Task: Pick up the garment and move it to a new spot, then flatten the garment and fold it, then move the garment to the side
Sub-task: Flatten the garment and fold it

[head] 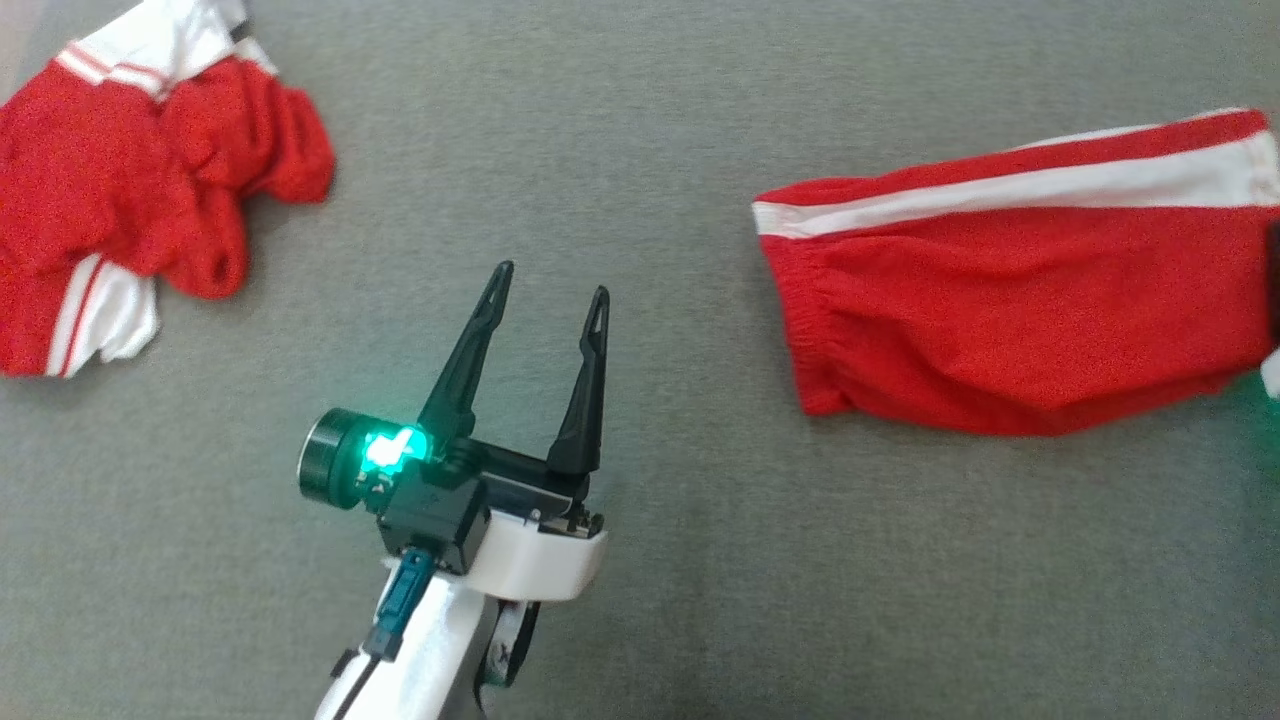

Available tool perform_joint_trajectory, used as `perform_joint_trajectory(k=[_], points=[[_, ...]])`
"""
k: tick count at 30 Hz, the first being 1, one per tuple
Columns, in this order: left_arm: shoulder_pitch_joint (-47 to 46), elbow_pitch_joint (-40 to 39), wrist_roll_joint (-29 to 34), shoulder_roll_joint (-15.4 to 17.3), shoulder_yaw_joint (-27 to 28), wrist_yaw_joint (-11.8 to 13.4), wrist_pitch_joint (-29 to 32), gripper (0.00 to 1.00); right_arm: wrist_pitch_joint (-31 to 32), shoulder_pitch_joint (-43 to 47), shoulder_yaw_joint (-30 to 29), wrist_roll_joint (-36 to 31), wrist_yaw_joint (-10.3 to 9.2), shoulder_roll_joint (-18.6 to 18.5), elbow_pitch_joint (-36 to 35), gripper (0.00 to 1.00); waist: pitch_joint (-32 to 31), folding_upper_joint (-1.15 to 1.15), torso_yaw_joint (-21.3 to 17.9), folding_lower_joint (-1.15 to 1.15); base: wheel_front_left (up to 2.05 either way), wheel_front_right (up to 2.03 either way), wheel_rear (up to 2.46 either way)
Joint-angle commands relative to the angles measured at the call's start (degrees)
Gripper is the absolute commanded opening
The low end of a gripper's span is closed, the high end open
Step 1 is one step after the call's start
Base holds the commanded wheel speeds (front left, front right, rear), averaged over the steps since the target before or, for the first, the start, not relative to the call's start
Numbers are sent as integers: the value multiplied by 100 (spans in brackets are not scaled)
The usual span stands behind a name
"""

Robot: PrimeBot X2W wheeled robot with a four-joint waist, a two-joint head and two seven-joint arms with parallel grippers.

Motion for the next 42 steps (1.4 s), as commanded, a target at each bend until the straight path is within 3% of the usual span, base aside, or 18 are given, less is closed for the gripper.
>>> perform_joint_trajectory(k=[1,5,6,7,8,9,14,20,26,36,40,42], points=[[-10,-288,59,-26,266,25,-27,100,86,-4,18,71,42,-155,111,100,19,0,204,1,0,0,0],[80,-385,124,-88,339,-21,-28,100,474,137,82,453,42,7,159,100,-23,0,331,1,0,0,0],[101,-390,145,-96,367,-26,-28,100,602,183,145,526,42,25,112,95,-47,0,331,1,0,0,0],[121,-391,169,-102,396,-30,-28,100,692,227,222,548,42,12,74,65,-67,0,326,1,0,0,0],[138,-389,199,-107,425,-34,-28,100,741,262,282,557,42,-4,59,9,-97,0,313,1,0,0,0],[156,-380,226,-110,451,-43,-28,100,776,291,330,574,42,-11,45,0,-129,0,298,1,0,0,0],[239,-337,316,-120,567,-102,-28,100,539,273,336,535,42,-185,207,0,-275,0,140,1,0,0,0],[363,-299,342,-133,639,-219,-28,100,211,192,212,421,42,-717,455,0,-418,0,-132,1,0,0,0],[465,-240,351,-144,684,-289,-28,100,266,-75,382,359,42,-854,-98,0,-537,0,-409,1,0,0,0],[466,-102,353,-168,652,-384,-28,100,1025,-178,766,877,42,-144,-2406,0,-813,0,-620,1,0,0,0],[472,-75,286,-177,636,-370,-28,100,1316,36,966,853,42,269,-2807,0,-901,0,-520,1,0,0,0],[483,-64,245,-180,622,-340,-28,100,1440,149,1092,776,42,531,-2828,25,-916,0,-447,1,0,0,0]])
